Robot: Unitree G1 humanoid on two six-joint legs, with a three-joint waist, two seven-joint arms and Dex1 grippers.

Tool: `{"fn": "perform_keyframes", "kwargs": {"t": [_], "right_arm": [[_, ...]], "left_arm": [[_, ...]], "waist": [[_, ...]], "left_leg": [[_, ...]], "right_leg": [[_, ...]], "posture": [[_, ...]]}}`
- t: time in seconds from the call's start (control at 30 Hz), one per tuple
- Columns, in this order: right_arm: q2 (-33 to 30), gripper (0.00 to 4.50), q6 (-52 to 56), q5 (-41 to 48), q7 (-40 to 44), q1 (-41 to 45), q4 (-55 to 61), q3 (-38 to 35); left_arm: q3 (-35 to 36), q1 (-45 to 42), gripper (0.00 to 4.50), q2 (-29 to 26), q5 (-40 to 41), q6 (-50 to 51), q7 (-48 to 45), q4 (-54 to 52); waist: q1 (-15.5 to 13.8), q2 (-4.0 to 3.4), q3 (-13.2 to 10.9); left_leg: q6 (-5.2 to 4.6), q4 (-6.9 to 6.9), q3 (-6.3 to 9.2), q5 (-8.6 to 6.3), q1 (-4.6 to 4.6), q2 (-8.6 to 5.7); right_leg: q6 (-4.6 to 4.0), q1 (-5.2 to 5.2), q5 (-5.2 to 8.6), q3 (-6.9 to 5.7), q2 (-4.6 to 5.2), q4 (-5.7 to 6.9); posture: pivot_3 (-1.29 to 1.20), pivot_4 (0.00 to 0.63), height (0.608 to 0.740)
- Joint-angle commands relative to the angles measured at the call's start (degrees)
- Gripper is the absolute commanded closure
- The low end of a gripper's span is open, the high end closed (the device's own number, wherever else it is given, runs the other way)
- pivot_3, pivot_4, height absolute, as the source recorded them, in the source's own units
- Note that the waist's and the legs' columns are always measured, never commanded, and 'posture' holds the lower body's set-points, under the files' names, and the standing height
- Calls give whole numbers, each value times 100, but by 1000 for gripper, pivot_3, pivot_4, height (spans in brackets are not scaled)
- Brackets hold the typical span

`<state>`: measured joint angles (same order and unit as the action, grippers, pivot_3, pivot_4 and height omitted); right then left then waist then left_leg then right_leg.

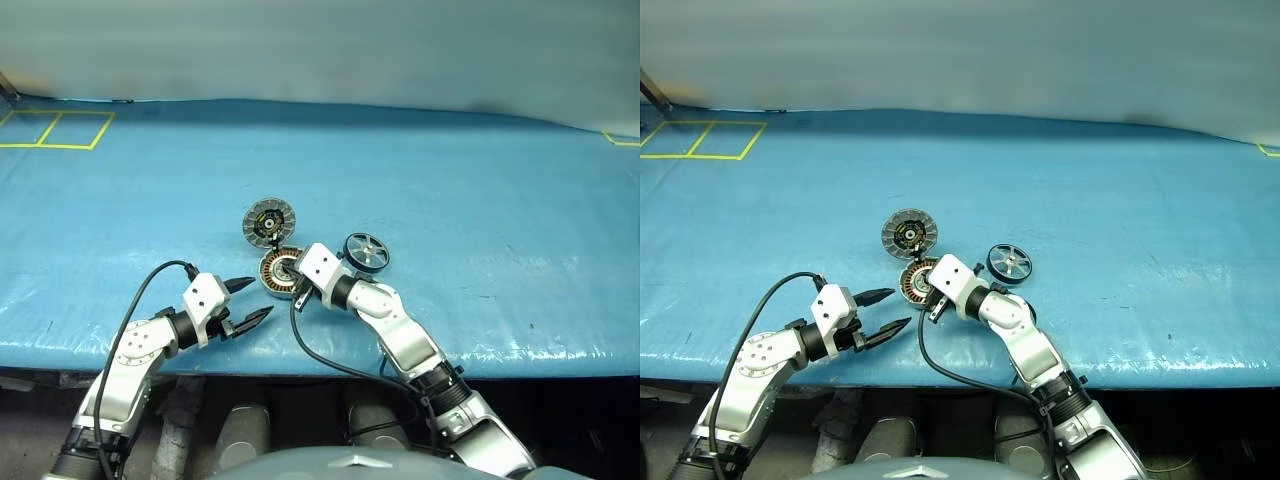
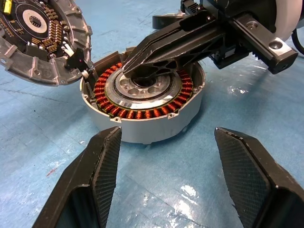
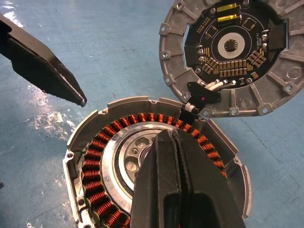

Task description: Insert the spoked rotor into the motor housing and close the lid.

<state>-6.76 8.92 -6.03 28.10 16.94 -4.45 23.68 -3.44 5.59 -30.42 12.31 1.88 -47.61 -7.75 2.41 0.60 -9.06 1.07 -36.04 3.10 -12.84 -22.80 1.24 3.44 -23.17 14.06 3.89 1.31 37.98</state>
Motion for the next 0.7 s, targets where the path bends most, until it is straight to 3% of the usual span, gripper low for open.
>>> {"fn": "perform_keyframes", "kwargs": {"t": [0.03, 0.2, 0.7], "right_arm": [[-67, 4452, -97, -34, 112, 177, 320, 9], [-445, 4452, -100, -788, 127, 396, 115, 453], [-404, 4452, -46, -777, 415, 618, 158, 414]], "left_arm": [[14, 0, 1146, 32, 13, -135, 18, -48], [9, -28, 1146, 51, 13, -161, 5, -19], [270, 72, 1146, -64, 199, -88, -42, -153]], "waist": [[-2, 0, 0], [-3, 0, 0], [0, 0, 0]], "left_leg": [[0, 0, 0, 0, 0, 0], [0, 0, 0, 0, -1, -1], [0, 0, 1, 0, 0, 0]], "right_leg": [[-1, 0, 0, 0, 0, 0], [-1, -1, -1, 0, 1, -1], [-7, -1, -4, -1, -1, 2]], "posture": [[0, 150, 740], [0, 150, 740], [0, 150, 740]]}}
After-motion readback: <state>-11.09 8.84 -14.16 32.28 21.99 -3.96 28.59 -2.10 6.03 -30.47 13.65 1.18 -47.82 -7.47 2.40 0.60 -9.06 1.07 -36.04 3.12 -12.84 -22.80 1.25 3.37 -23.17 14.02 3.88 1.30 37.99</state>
